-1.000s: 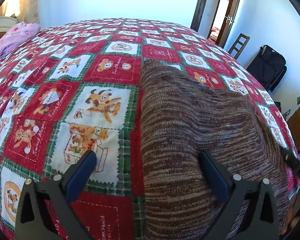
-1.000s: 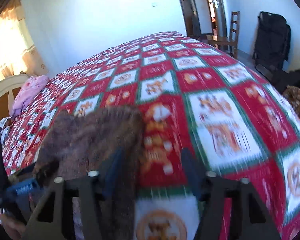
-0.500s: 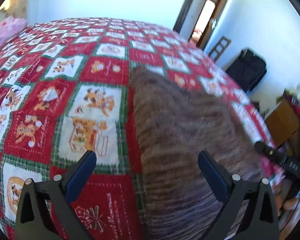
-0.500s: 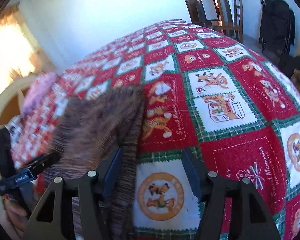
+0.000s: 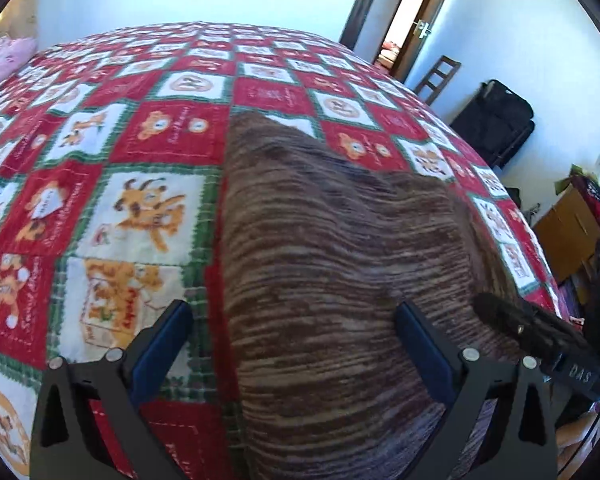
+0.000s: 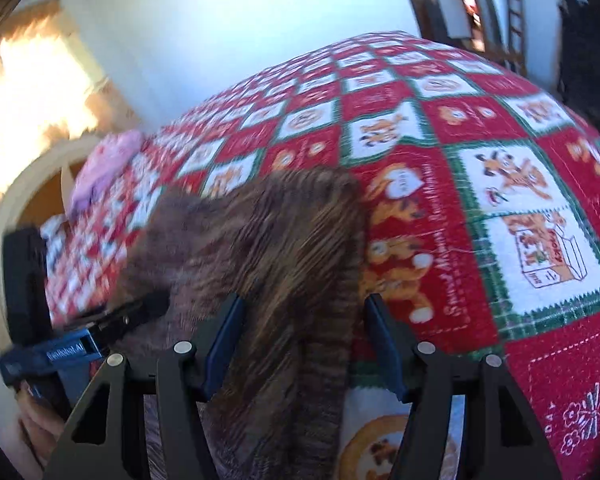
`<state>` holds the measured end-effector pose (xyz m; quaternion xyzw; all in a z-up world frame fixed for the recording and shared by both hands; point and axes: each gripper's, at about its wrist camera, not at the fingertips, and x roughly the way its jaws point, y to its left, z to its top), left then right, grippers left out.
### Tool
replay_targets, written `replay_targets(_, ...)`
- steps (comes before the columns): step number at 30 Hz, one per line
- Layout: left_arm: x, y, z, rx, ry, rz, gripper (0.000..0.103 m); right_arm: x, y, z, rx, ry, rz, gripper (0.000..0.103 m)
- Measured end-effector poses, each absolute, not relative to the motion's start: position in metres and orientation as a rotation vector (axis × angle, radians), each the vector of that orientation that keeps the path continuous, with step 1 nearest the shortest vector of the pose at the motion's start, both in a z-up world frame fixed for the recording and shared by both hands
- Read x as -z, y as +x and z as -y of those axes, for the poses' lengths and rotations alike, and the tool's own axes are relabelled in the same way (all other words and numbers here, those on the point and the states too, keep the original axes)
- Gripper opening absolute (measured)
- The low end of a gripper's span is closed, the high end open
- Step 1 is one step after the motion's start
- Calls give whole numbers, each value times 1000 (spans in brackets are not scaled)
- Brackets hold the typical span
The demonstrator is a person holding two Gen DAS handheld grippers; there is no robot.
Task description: Fold small clothes
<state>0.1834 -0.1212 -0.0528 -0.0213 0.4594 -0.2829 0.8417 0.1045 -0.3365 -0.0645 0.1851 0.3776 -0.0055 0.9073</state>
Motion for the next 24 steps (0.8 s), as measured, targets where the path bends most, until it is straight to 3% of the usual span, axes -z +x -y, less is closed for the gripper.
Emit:
replay_targets(4,53,189,122,608,-66,-992,102,69,101,340,-1,407,-780,63)
replay_targets(7,53,186,124,621,-66,-988,97,70,100,341,3,396,-772,51)
replay_targets(9,53,181,124,614,-68,-966,77,71,101,337,-37,395,-769,33)
replay_targets(13,52,176,120,598,-98,-930,54,70,102,328,-10,349,-757,30)
replay_targets(15,50,173,117,584,-122,-914,38,67,100,321,18,316,-748,26)
replay_targets(17,46,168,119,563,-123,-897,31,63,100,311,59,260,-744,24)
replay_targets(24,18,146,120,521,-58,-817,26,34,83,269,154,102,-685,21)
